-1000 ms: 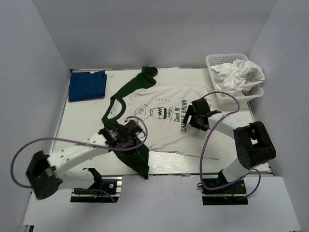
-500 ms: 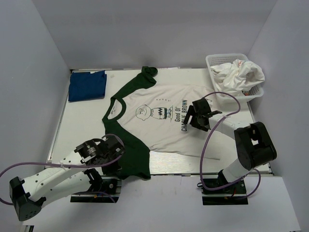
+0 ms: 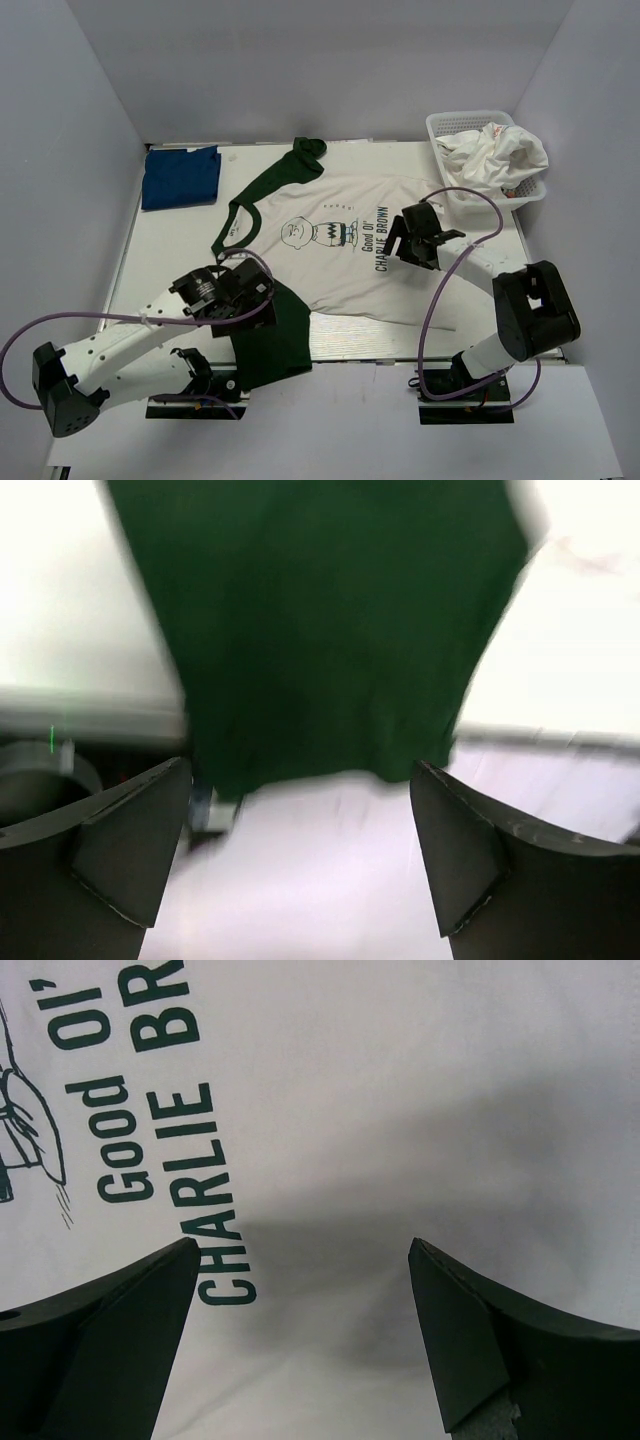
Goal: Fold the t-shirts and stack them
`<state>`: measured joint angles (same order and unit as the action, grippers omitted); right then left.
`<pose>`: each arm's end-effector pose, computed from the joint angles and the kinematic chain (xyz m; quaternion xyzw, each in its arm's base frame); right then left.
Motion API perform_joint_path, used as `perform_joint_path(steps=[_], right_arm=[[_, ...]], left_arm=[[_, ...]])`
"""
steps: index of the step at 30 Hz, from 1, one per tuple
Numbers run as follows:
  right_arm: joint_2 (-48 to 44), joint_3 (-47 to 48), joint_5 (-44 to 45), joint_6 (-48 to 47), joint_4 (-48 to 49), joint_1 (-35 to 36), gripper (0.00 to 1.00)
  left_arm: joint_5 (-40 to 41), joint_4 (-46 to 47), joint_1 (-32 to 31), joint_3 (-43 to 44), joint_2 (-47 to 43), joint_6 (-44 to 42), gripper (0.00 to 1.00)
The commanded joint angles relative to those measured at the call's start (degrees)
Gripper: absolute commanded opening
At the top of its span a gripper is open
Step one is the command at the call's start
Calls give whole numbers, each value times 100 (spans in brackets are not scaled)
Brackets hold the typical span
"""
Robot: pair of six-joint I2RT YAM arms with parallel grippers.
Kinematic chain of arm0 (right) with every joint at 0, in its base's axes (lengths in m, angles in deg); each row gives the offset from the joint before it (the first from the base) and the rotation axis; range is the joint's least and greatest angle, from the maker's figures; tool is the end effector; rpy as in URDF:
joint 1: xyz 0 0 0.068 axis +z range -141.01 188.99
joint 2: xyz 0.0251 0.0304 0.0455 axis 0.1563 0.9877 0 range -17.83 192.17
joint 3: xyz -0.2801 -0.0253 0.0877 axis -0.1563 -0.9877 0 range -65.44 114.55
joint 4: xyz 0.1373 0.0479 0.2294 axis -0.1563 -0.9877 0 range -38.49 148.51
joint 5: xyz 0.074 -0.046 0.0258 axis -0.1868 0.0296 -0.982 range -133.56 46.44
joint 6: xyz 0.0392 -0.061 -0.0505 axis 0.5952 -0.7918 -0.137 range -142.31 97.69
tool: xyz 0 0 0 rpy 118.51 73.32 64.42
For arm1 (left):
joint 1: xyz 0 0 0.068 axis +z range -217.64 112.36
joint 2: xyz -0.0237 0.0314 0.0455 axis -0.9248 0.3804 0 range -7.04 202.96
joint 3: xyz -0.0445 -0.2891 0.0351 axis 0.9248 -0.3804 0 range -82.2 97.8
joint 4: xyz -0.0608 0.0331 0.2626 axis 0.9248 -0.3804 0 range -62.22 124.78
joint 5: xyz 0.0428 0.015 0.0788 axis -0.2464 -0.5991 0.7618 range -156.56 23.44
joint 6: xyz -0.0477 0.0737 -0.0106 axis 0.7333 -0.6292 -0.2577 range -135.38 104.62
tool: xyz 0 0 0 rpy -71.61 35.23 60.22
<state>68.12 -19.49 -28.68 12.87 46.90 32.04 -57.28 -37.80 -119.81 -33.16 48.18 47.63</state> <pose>0.3092 0.1097 0.1634 0.1413 0.9267 0.0518 0.3443 0.1001 -0.1082 0.2322 -0.1016 0.9867 -0.0393 0.1203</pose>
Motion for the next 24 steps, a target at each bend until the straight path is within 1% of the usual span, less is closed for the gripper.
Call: perform_joint_path(steps=[1, 2, 3, 4, 5, 6, 7, 8, 9, 11, 12, 13, 16, 17, 19, 20, 22, 23, 24], right_arm=[[26, 282, 25, -160, 37, -20, 90], [88, 370, -2, -247, 19, -28, 90], [149, 405, -54, -274, 2, -28, 90], [219, 536, -72, -275, 10, -37, 90], [429, 590, -90, -292, 36, -29, 90], [518, 625, -212, -327, 45, -37, 90], [589, 834, -248, -362, 54, -37, 90], [833, 915, -213, -389, -85, -63, 90], [888, 985, -204, -467, -121, -29, 90], [1063, 1152, -213, -486, -139, -46, 90], [1090, 1170, -239, -512, -61, -55, 90], [1203, 1205, -265, -538, -34, -37, 90], [1528, 1486, -275, -670, -191, -63, 90], [1678, 1678, -248, -731, -296, -29, 90], [1844, 1750, -266, -801, -306, -29, 90], [1907, 1855, -283, -802, -323, -46, 90], [2108, 1943, -222, -889, -324, -37, 90], [2153, 2039, -196, -916, -341, -29, 90], [2284, 2171, -91, -951, -333, -37, 90]], left_arm=[[1442, 1541, 92, 212, 163, -849, 100], [1732, 1936, 92, 212, 217, -1069, 100], [2196, 2836, 144, 3, 287, -1584, 100], [2305, 3454, 145, -130, 366, -2024, 100], [2376, 4026, 415, -218, 680, -2342, 100], [2473, 4554, 557, -62, 953, -2597, 100], [2474, 4620, 715, 148, 1286, -2722, 100], [2552, 4621, 1047, 646, 1994, -2784, 100], [2553, 4508, 1224, 895, 2341, -2785, 100], [2194, 4708, 1593, 1265, 2913, -3240, 100], [1757, 4831, 1926, 1536, 3394, -3363, 100], [1561, 5067, 2077, 1661, 3616, -3574, 100], [1147, 5131, 2578, 2258, 4293, -3733, 100], [868, 5131, 2788, 2608, 4774, -3812, 100], [428, 5070, 2974, 2970, 5233, -3935, 100], [226, 5069, 3053, 3302, 5679, -3988, 100], [110, 5017, 3272, 3620, 6121, -4084, 100], [57, 4825, 3352, 4022, 6350, -4085, 100], [4, 4701, 3431, 4244, 6752, -4085, 100]])
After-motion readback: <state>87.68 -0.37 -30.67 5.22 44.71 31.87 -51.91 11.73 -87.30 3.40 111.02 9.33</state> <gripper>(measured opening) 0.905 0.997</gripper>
